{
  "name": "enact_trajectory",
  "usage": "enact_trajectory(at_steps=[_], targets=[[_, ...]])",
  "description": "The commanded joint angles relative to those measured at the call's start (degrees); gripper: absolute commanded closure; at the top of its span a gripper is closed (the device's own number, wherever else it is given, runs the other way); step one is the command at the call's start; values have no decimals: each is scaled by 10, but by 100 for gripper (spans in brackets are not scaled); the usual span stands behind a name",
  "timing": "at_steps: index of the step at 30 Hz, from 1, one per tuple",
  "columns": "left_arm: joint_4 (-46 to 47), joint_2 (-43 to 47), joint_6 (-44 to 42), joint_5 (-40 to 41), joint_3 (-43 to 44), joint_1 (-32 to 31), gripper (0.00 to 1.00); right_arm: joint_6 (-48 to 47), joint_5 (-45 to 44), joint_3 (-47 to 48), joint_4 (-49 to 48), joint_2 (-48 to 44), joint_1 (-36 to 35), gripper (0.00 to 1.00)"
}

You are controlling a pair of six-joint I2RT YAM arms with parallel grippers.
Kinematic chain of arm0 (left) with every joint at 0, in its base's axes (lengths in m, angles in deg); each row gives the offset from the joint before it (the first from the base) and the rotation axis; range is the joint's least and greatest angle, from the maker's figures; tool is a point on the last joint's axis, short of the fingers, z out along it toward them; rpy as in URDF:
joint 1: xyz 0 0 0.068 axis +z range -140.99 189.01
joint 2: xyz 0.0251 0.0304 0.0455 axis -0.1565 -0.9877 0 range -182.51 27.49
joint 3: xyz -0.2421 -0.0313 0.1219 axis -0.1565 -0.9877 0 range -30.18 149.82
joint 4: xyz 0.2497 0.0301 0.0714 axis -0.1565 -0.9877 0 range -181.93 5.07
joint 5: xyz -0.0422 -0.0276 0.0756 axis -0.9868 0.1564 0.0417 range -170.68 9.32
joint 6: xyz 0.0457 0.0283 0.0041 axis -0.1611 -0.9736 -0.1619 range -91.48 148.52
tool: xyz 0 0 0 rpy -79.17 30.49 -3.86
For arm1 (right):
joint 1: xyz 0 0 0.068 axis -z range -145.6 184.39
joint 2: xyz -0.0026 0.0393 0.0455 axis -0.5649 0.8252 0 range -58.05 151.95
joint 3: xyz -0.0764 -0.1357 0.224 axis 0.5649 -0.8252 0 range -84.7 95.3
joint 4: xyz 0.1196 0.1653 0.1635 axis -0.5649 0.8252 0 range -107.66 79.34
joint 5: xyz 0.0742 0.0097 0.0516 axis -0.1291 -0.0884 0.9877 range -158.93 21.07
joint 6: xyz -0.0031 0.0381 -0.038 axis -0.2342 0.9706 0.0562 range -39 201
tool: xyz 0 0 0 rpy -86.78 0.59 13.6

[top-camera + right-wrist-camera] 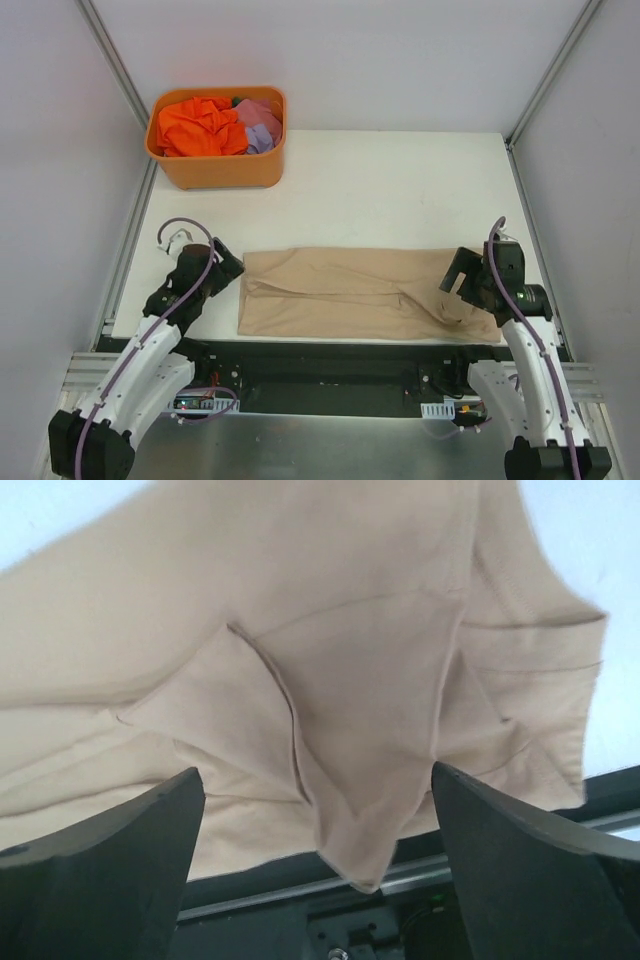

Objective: Fold and stack the t-shirts
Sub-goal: Fold the other side of the tshirt into a rectangle

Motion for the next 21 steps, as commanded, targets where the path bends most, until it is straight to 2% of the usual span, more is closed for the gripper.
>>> enact_trajectory(at_steps=[1, 3, 6, 9, 11, 12, 17, 21], targets=[[-75, 27, 54, 78, 73, -2, 1, 15, -43, 29, -4, -54, 4, 4], [-71, 15, 53, 65, 102, -3, 1, 5, -6, 22, -43, -62, 4, 4], [-40, -43, 14, 0, 139, -3, 1, -16, 121, 23, -93, -38, 4, 4], [4, -132, -22, -137, 164, -3, 1, -21, 197, 27, -124, 24, 4, 4], [13, -196, -45, -229, 183, -7, 1, -42, 213, 36, -117, 62, 4, 4], [12, -214, -49, -247, 186, -8, 1, -51, 209, 36, -113, 77, 4, 4], [0, -229, -23, -248, 154, -11, 2, -54, 148, 34, -101, 152, 4, 4], [-34, -211, -18, -236, 133, -12, 5, -49, 154, 21, -127, 196, 3, 4]])
